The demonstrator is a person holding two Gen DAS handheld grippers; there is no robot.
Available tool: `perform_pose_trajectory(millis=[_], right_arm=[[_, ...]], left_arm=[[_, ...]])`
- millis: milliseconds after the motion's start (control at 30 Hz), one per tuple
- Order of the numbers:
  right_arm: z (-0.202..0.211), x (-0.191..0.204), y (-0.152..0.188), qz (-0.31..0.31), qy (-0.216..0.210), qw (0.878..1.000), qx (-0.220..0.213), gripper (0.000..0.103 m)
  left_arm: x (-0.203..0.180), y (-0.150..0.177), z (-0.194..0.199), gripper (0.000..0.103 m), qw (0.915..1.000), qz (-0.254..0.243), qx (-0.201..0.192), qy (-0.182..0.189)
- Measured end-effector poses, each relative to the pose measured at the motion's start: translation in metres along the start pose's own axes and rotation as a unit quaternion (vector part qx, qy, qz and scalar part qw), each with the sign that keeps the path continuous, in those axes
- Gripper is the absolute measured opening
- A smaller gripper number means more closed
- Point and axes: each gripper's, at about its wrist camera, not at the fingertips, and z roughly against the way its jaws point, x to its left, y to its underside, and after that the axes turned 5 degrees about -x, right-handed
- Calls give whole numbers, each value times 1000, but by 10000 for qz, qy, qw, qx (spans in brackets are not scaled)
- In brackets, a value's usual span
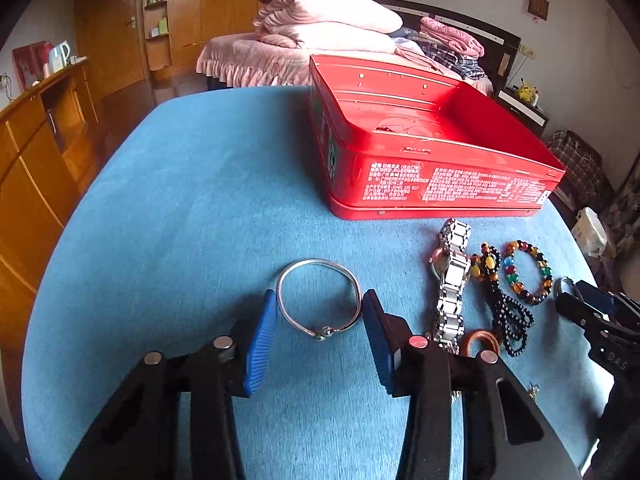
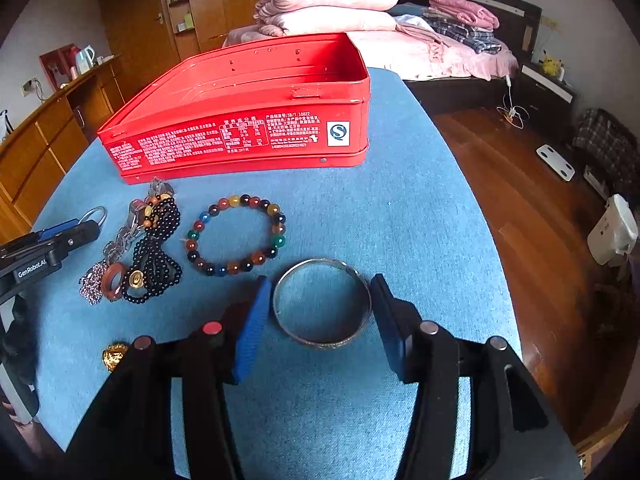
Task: Organize jewelry
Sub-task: 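Grasp the plain silver bangle with the right tool while the left tool grasps the silver ball-end bangle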
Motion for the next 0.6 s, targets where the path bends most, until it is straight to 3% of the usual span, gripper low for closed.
perform_pose_trajectory(millis=[600], right_arm=[[32, 14, 7, 23, -171, 9997, -151, 48]], left_arm=[[-14, 17, 41, 44, 9998, -50, -190, 35]])
